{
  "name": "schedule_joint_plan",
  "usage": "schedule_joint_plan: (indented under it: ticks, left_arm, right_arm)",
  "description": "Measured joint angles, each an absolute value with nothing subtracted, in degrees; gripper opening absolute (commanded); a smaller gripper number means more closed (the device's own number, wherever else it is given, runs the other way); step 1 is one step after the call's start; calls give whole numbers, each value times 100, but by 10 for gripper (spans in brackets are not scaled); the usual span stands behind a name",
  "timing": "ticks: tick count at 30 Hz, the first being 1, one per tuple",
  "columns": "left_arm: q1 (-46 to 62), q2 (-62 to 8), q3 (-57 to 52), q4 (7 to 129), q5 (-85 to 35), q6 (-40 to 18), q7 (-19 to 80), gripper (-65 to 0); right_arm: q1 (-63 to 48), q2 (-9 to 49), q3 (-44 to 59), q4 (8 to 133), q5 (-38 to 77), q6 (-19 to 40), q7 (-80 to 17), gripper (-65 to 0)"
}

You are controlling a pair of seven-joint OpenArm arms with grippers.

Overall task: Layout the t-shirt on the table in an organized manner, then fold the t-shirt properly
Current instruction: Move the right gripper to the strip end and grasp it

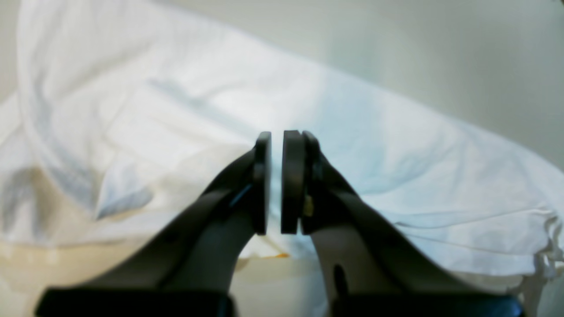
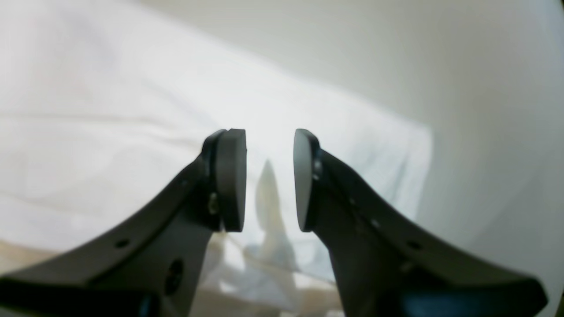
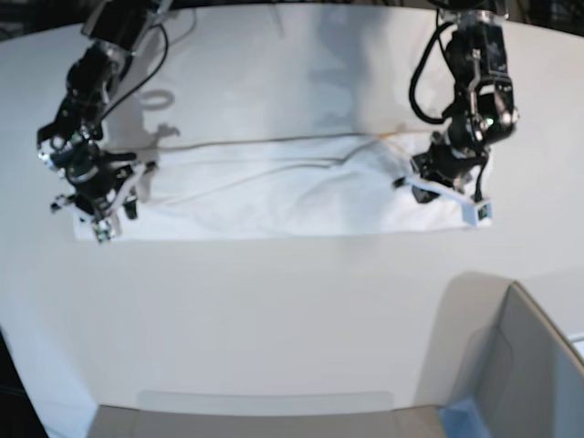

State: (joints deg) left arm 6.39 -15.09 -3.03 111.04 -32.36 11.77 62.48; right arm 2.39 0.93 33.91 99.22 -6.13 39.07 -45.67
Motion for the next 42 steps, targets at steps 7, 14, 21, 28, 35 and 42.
schedule_joint_plan:
  ticks: [7, 14, 21, 28, 35, 42]
  left_arm:
    - [731, -1551, -331, 10890, -3173, 1203, 6018, -610]
    - [843, -1555, -301, 10888, -3151, 1197, 6007, -610]
    - [829, -1551, -298, 10888, -3153, 1192, 6012, -610]
    - [860, -1551, -298, 10888, -3153, 1173, 6010, -610]
    - [961, -1551, -298, 10888, -3155, 1175, 6014, -610]
    - [954, -1551, -298, 10888, -3148, 1173, 6010, -610]
  right_arm:
    - [672, -108, 4383, 10095, -692, 3907, -5089, -462]
    - [1048, 875, 4869, 9679, -661, 3909, -6928, -398]
    - [749, 1017, 4816, 9292, 43, 3909, -7063, -381]
    - [401, 1070, 4827, 9273, 1833, 3907, -7096, -381]
    - [582, 1160, 5590, 9273, 2394, 3909, -7109, -381]
    - [845, 1437, 6095, 8340, 2340, 3907, -7105, -381]
